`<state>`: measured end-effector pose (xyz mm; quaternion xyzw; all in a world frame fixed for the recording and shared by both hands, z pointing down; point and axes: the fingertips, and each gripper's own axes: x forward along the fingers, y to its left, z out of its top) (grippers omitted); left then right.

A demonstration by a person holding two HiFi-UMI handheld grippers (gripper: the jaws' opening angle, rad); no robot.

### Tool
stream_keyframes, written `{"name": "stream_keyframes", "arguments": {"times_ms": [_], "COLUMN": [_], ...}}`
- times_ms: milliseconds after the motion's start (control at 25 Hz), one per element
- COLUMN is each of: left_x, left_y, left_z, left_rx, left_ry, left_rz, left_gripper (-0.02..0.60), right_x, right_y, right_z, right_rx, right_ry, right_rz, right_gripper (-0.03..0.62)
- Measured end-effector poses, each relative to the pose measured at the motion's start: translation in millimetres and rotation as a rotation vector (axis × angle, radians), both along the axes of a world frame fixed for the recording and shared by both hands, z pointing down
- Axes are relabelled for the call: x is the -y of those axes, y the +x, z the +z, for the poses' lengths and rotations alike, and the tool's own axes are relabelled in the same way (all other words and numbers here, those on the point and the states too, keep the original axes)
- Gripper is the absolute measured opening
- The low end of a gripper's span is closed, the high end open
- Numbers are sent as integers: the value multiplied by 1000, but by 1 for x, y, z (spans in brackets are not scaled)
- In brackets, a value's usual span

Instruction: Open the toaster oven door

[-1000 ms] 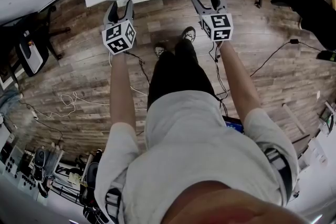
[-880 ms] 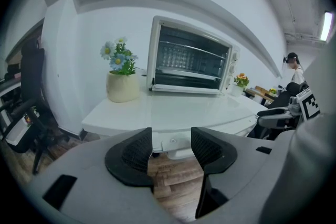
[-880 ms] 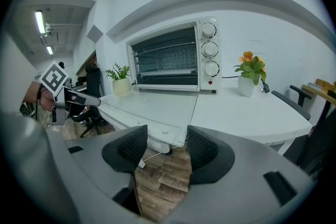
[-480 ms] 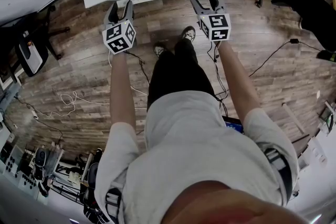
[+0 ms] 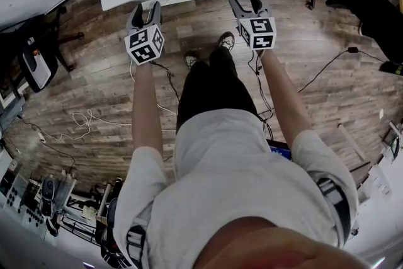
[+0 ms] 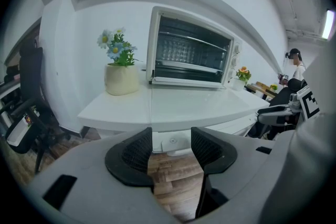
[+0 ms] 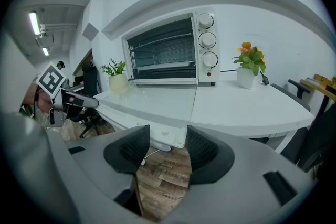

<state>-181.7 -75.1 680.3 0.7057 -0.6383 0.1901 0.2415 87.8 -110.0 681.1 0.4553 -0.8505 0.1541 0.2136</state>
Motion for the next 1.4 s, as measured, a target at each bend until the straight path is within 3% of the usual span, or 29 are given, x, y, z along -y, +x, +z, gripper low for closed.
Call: {"name": "stream_keyframes", "arguments": {"times_ms": [720,1120,1400], "left_x": [-12,-51,-75], "left_y": [6,42,82], "left_z": [-1,-8,-27], "left_rx": [78,31,-6], "left_ry": [-34,-109,-121], "left_rz": [-28,-4,6], "left_gripper": [224,207,140], "right_x": [-4,-58,-97], "right_y": [9,17,8], "right_z": [-3,-7,-19], "right_rx": [-32,-22,-21], "right_ry": [-26,-116,-130], "right_rz": [-22,-51,-177], "right_gripper": [195,150,112]}}
